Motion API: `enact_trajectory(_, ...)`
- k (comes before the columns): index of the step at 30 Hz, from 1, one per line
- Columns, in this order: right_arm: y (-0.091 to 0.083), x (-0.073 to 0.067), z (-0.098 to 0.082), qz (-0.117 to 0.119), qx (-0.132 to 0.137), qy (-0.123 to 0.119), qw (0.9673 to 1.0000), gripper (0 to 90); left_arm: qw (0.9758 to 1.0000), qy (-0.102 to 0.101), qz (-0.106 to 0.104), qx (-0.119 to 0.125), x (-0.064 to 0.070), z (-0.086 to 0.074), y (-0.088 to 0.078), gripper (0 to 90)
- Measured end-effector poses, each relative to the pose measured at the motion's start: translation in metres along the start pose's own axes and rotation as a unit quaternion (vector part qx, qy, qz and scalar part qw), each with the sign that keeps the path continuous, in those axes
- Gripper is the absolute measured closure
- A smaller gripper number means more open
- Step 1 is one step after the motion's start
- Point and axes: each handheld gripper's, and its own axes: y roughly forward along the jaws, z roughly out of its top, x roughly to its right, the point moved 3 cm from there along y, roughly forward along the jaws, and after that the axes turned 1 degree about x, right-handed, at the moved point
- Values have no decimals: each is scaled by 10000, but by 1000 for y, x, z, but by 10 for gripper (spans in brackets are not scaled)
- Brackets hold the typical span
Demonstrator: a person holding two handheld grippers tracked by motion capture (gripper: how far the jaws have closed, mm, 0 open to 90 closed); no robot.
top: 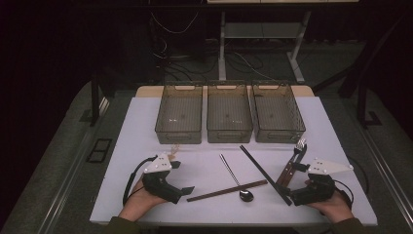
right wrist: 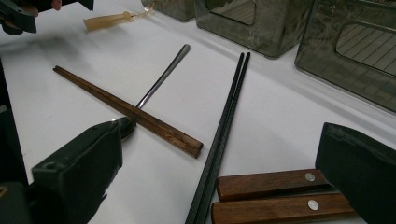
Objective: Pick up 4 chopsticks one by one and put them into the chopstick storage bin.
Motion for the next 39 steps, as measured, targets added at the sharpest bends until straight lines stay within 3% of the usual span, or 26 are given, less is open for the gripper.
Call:
enact_trajectory(7,0,1,1,22,30,26,10000,9,10000,-34,-48,-2,2,0,0,104)
enact_trajectory(10,2,1,2,133,68,68,9999,9,10000,-35,-85,-27,4,0,0,161)
enact_trajectory(17,6,-1,3,148,18,30,9999,9,9994,87,-337,5,13,4,1,344)
enact_trajectory(23,6,-1,3,147,14,22,9999,9,9984,116,-544,-53,18,8,10,451)
enact_trajectory(39,7,-1,3,164,19,16,9999,9,9964,159,-807,-216,17,13,32,611)
